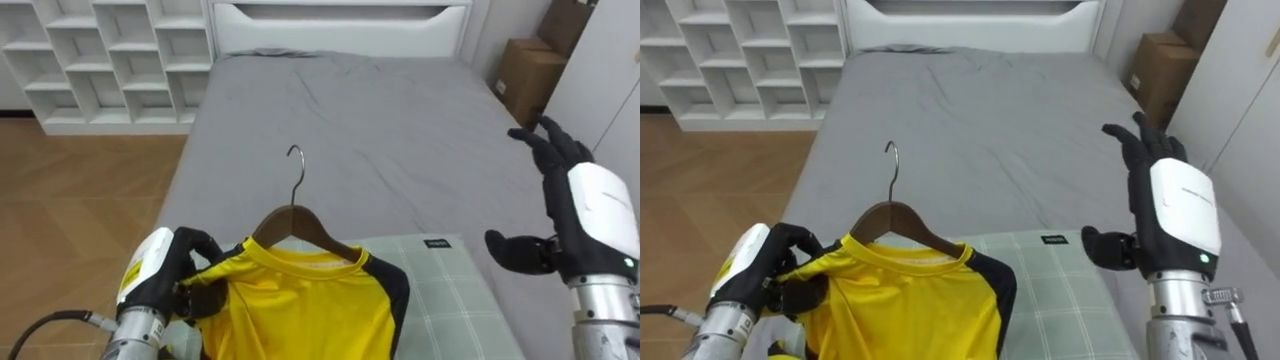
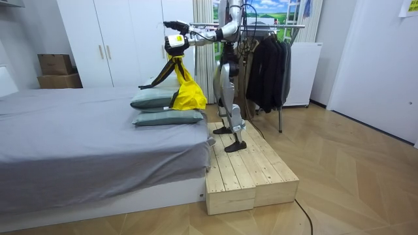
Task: Hang clothes
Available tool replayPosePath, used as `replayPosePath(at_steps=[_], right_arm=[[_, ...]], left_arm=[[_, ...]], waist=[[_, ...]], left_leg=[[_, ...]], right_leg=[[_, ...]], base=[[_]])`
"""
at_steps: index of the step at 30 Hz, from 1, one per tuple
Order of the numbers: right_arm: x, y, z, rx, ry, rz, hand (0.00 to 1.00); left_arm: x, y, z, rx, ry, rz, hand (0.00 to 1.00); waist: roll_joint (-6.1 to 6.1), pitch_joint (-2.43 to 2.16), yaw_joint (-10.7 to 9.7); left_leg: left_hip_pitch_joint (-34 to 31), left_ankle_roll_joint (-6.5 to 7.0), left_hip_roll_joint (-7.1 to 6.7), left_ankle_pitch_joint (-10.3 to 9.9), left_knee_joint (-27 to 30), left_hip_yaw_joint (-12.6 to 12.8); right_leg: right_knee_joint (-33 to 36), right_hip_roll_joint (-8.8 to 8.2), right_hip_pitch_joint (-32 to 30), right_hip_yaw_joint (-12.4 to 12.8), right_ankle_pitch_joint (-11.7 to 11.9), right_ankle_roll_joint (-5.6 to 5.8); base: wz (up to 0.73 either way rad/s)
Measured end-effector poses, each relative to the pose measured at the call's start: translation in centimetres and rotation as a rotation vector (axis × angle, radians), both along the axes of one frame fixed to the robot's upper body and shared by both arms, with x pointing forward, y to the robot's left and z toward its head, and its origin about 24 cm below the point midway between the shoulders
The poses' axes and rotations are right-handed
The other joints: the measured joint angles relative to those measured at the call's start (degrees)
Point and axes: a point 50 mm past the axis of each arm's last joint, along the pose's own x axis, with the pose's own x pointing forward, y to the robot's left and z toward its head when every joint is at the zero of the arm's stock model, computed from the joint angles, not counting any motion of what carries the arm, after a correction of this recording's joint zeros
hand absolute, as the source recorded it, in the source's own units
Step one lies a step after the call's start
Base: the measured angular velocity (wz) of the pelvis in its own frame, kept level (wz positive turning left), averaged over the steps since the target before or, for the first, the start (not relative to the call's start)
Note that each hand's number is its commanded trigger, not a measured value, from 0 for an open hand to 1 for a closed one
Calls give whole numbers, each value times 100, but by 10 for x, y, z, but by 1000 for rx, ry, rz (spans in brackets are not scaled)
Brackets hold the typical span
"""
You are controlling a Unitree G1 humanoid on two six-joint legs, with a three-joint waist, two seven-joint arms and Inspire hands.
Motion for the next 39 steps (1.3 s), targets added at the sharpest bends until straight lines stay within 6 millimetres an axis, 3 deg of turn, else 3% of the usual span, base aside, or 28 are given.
replayPosePath(at_steps=[3, 13, 19, 27, 39], right_arm=[[1, 6, -4, 9, 57, 47, 0], [17, 20, 5, 131, 167, 205, 0], [17, 25, -2, 143, 259, 268, 0], [16, 30, -26, 199, 420, 321, 0], [13, 41, -33, 190, 510, 399, 0]], left_arm=[[0, -6, 2, -4, -10, -24, 100], [1, -11, 2, -17, -18, -40, 100], [1, -11, 2, -18, -22, -43, 100], [0, -21, 0, -35, -18, -60, 100], [7, -35, 11, -30, -70, -99, 100]], waist=[[-42, 2, 95], [-50, 6, 94], [-67, 17, 149], [-113, 15, 265], [-96, 12, 364]], left_leg=[[17, 0, 0, 0, -1, 0], [73, 0, 4, 0, 11, -117], [56, 0, 4, 0, 4, -141], [14, 0, 2, 0, 5, -231], [15, 0, 1, 0, 10, -245]], right_leg=[[-5, 0, 25, -1, 0, 0], [-21, -3, 175, -125, 0, 0], [-20, -7, 163, -141, 0, 0], [-21, -8, 149, -195, 0, -1], [-23, -8, 160, -197, 0, -1]], base=[[0], [6], [1], [5], [0]])
